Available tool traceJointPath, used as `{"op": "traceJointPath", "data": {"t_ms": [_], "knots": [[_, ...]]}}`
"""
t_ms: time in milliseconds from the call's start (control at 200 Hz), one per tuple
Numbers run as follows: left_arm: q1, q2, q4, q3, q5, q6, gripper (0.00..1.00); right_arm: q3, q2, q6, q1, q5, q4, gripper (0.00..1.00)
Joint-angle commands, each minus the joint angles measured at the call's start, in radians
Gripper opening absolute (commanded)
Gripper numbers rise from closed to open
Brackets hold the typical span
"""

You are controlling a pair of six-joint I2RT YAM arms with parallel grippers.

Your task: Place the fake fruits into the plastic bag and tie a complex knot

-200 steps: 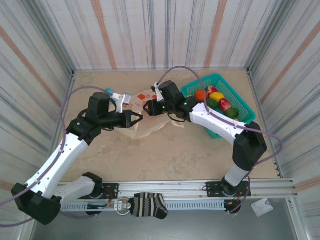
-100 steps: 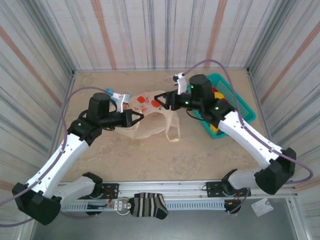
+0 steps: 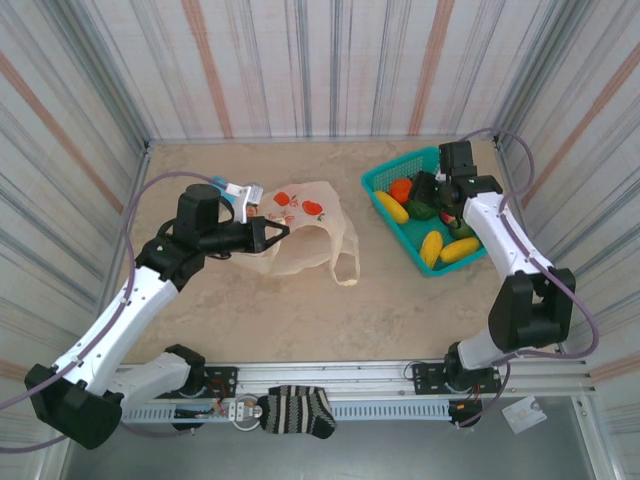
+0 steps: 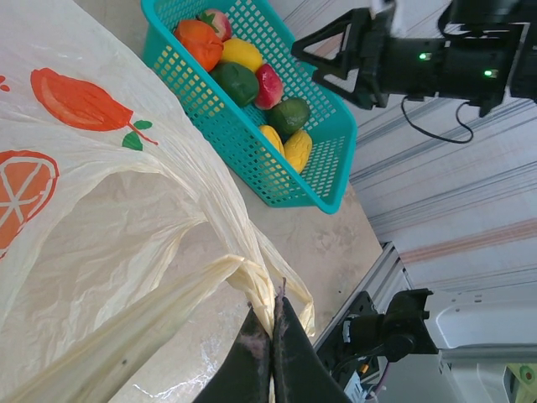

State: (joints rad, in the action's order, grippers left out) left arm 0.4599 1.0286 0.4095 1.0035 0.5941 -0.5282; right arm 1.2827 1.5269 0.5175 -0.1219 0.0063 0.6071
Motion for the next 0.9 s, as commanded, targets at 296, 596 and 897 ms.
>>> {"op": "traceJointPath", "data": {"t_ms": [296,596,897], "knots": [[0.009,0.018,-0.044,0.012,0.041,0.023,0.00,0.235,0.296,0.848,0.048,0.052,0.246,0.76],[0.009,0.015,-0.038,0.005,0.041,0.033,0.00,0.236,0.409,1.153,0.046,0.059,0.167,0.80],[0.011,0.022,-0.024,0.017,0.042,0.043,0.00,0.216,0.506,1.179,0.055,0.011,0.041,0.77]]}}
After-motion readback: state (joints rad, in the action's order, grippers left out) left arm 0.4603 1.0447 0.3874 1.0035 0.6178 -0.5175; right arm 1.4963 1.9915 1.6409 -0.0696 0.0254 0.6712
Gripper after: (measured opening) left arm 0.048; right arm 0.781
